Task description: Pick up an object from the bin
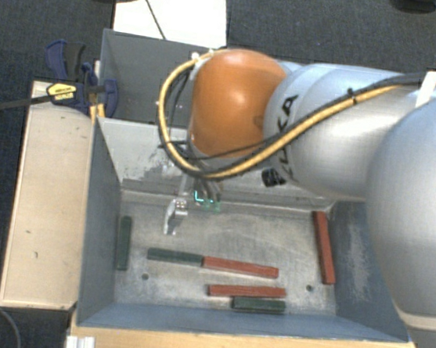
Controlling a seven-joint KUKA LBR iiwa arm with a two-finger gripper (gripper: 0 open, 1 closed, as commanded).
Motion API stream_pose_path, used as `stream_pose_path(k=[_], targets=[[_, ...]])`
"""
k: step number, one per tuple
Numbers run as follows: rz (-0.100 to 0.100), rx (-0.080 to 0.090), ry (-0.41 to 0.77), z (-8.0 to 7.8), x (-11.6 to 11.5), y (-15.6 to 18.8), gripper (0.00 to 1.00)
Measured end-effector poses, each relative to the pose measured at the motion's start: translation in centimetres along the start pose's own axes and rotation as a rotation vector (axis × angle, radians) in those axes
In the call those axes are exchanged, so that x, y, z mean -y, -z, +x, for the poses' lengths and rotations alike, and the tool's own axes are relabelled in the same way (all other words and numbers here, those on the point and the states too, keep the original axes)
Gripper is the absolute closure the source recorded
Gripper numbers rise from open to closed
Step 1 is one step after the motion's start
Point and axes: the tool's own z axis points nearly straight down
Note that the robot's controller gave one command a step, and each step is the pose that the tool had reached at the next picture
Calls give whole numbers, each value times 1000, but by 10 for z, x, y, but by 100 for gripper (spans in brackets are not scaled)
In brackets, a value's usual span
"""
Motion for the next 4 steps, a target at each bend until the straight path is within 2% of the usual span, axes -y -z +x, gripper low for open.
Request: stream_pose_path(k=[1, 2, 3, 4], targets=[[-2, 8, -4, -2, 1, 5, 0], [-2, 12, 72, 17, 12, -37, 0], [-4, 16, -72, 32, 34, -103, 100], [-5, 16, -74, 32, 34, -103, 100]])
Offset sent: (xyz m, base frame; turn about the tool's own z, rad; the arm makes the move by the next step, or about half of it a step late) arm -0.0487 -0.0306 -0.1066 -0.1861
